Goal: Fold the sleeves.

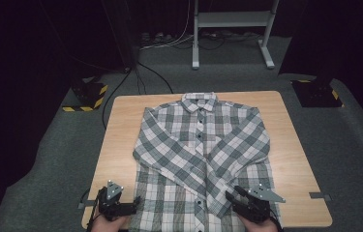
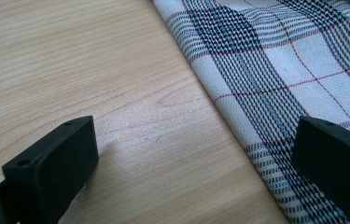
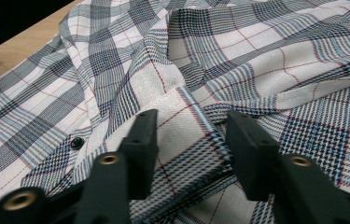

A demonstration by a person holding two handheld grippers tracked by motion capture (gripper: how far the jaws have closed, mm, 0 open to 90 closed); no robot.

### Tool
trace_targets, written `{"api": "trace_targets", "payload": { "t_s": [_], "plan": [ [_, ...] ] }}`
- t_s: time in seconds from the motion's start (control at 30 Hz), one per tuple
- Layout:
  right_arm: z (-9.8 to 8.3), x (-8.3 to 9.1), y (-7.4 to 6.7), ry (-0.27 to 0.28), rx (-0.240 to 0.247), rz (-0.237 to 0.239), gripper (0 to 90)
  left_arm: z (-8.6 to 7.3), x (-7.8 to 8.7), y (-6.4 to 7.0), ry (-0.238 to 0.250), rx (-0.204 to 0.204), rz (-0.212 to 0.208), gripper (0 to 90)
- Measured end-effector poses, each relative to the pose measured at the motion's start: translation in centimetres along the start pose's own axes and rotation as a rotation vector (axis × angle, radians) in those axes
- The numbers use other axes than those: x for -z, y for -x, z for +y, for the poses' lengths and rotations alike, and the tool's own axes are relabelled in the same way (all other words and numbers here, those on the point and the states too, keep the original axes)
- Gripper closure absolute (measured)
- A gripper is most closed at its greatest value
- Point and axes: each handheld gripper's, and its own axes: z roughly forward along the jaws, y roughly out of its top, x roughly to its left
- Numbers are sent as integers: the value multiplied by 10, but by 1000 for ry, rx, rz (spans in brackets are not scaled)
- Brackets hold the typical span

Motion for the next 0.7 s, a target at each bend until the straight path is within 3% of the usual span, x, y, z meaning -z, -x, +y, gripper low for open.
{"api": "trace_targets", "payload": {
  "t_s": [0.2,0.7],
  "plan": [
    [-1,4,-4,8,36,-6,852,0,0,0,1,-1,-1,7],
    [17,14,-27,70,91,25,874,0,0,0,1,1,-1,7]
  ]
}}
